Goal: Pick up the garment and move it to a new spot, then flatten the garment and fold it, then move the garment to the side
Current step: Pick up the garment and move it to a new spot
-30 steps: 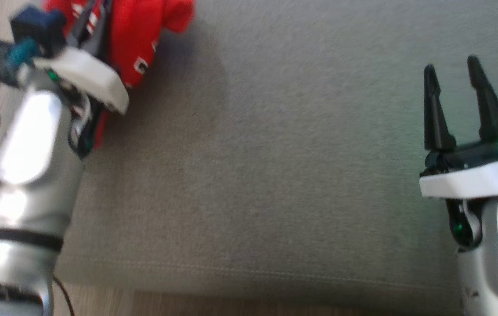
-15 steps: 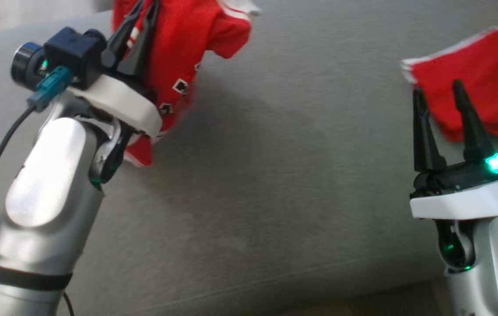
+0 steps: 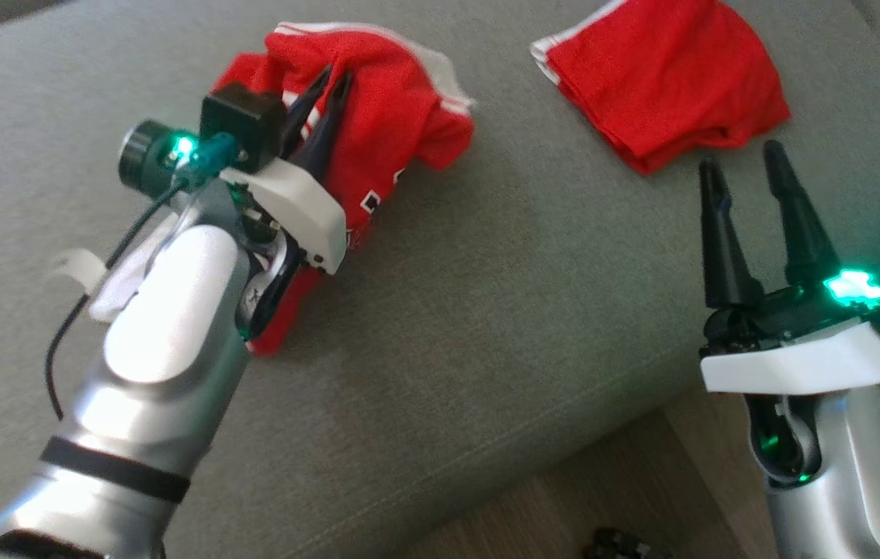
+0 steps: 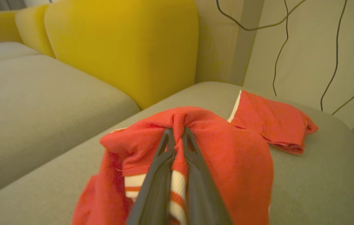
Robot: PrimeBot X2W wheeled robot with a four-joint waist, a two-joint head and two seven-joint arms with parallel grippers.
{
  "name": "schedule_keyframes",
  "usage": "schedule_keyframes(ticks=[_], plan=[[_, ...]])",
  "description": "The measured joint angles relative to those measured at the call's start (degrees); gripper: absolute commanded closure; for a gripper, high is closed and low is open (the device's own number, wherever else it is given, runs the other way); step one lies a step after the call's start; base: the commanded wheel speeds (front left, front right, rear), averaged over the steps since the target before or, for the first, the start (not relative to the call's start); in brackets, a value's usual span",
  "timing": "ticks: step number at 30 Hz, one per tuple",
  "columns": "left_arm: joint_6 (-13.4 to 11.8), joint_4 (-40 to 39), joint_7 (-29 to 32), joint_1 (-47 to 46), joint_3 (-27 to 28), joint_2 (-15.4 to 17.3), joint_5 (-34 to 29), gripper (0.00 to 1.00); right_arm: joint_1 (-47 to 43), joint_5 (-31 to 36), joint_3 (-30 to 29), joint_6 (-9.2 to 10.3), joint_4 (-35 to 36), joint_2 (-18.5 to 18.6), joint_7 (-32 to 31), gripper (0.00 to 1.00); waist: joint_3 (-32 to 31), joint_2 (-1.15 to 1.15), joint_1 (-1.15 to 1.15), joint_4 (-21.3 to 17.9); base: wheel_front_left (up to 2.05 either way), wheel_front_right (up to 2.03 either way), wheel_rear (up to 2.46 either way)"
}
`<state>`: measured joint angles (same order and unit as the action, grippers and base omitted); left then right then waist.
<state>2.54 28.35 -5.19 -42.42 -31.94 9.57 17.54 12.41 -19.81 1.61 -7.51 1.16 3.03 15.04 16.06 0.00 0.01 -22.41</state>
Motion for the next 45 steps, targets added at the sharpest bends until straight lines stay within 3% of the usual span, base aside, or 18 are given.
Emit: schedule_keyframes(ticks=[2, 3, 4, 5, 6, 12, 17, 32, 45], plan=[[-0.1, 4.6, -1.5, -0.5, -0.1, -1.2, 0.0, 1.00, 0.0, -0.2, 0.6, 0.00, 0.0, 0.0, 0.0, 0.00, 1.2, 0.00, 0.00, -0.9, 0.00, 0.00, 0.00], [-0.3, 6.8, -2.2, -0.5, -0.1, -1.8, 0.1, 0.89, 0.0, -0.4, 0.8, 0.00, -0.1, -0.1, 0.0, 0.00, 1.7, 0.00, 0.00, -1.3, 0.00, 0.00, 0.00], [-0.3, 8.9, -2.9, -0.5, -0.3, -2.5, 0.4, 0.71, 0.0, -0.4, 0.9, 0.00, -0.3, -0.1, 0.0, 0.00, 2.0, 0.00, 0.00, -1.6, 0.00, 0.00, 0.00], [-0.3, 10.6, -3.8, -0.5, -0.5, -3.3, 0.5, 0.41, 0.0, -0.3, 0.9, 0.00, -0.4, -0.1, 0.0, 0.00, 2.1, 0.00, 0.01, -1.6, 0.00, 0.00, 0.00], [-0.2, 11.9, -4.6, -0.5, -0.9, -4.2, 0.4, 0.00, 0.0, -0.3, 0.9, 0.00, -0.6, 0.0, 0.0, 0.00, 2.1, 0.00, 0.00, -1.4, 0.00, 0.00, 0.00], [-0.2, 13.7, -8.2, -0.8, -2.0, -6.5, 1.8, 0.00, -0.2, 0.8, 1.8, 0.00, -1.7, -0.1, 0.0, 0.00, 0.5, 0.00, -0.01, 1.9, 0.00, 0.00, 0.00], [-2.3, 9.9, -9.1, 1.6, -0.4, -6.7, 3.4, 0.00, -1.7, 1.3, 2.4, 0.00, -4.0, -0.1, 0.0, 0.00, -2.1, 0.00, -0.02, 6.3, 0.00, 0.00, 0.00], [-7.1, -15.5, -9.1, 30.3, 7.0, -4.9, -0.9, 0.00, -7.2, 2.7, 2.2, 0.00, -8.9, -0.1, 0.0, 0.00, -11.7, 0.00, -0.02, 22.2, 0.00, 0.00, 0.00], [-11.4, -28.5, -9.1, 48.4, 13.7, -4.4, -8.1, 0.00, -14.2, 7.0, 1.8, 0.00, -8.7, -0.1, 0.0, 0.00, -20.2, 0.00, -0.02, 27.1, 0.00, 0.00, 0.00]])
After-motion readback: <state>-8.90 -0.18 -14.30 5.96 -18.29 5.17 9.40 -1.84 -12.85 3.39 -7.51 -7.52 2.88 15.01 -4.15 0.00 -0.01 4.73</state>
